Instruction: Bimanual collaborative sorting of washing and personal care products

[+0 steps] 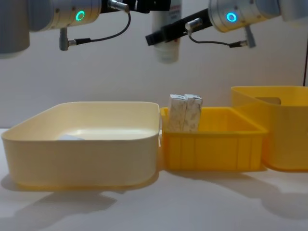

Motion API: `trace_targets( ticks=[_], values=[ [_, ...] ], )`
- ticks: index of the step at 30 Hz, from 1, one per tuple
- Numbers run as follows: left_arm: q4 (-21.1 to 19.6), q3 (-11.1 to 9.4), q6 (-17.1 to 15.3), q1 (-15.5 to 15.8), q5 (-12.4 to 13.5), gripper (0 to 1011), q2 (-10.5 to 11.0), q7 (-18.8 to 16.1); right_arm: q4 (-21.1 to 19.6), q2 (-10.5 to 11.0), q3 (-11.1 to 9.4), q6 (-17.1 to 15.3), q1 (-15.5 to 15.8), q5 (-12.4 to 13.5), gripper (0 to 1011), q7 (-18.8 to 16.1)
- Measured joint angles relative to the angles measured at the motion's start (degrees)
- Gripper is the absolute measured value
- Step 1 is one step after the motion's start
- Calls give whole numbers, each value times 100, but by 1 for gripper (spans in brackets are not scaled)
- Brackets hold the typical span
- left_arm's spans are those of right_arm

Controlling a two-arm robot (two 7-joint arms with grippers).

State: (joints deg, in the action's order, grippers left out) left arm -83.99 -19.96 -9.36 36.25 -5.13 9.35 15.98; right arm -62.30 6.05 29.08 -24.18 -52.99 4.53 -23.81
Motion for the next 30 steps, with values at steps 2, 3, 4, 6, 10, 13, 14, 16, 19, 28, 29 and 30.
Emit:
trace_targets(
  ticks=[2, 3, 4, 6, 10, 13, 14, 16, 19, 28, 29, 30],
  values=[
    [0, 0, 0, 0, 0, 1003, 0, -1, -52, 25, -11, -73, 27, -39, 583, 76],
    [0, 0, 0, 0, 0, 1002, 0, -1, -118, 58, -25, -166, 62, -84, 582, 168],
    [0, 0, 0, 0, 0, 1002, 0, -2, -118, 58, -25, -166, 62, -84, 582, 168],
    [0, 0, 0, 0, 0, 1003, 0, -2, -210, 102, -45, -287, 112, -141, 582, 286],
    [0, 0, 0, 0, 0, 1003, 0, -3, -372, 188, -86, -514, 201, -252, 582, 491],
    [0, 0, 0, 0, 0, 1003, 0, -3, -512, 258, -125, -704, 280, -345, 583, 660],
    [0, 0, 0, 0, 0, 1003, 0, -3, -576, 292, -145, -791, 317, -387, 582, 736],
    [-1, 0, 0, 0, 0, 1003, 0, -3, -690, 346, -185, -931, 377, -454, 582, 864],
    [-1, 0, 0, 0, 0, 1003, 0, -3, -785, 397, -221, -1066, 431, -513, 582, 974],
    [-1, 0, 0, 0, 0, 1003, 0, -2, -1175, 624, -464, -1587, 670, -724, 582, 1405],
    [-1, -1, 0, 0, 0, 1003, 0, -2, -1221, 663, -513, -1693, 699, -752, 583, 1463],
    [-1, 0, 0, 0, 0, 1003, 0, -2, -1242, 684, -535, -1730, 710, -760, 582, 1478]
  ],
)
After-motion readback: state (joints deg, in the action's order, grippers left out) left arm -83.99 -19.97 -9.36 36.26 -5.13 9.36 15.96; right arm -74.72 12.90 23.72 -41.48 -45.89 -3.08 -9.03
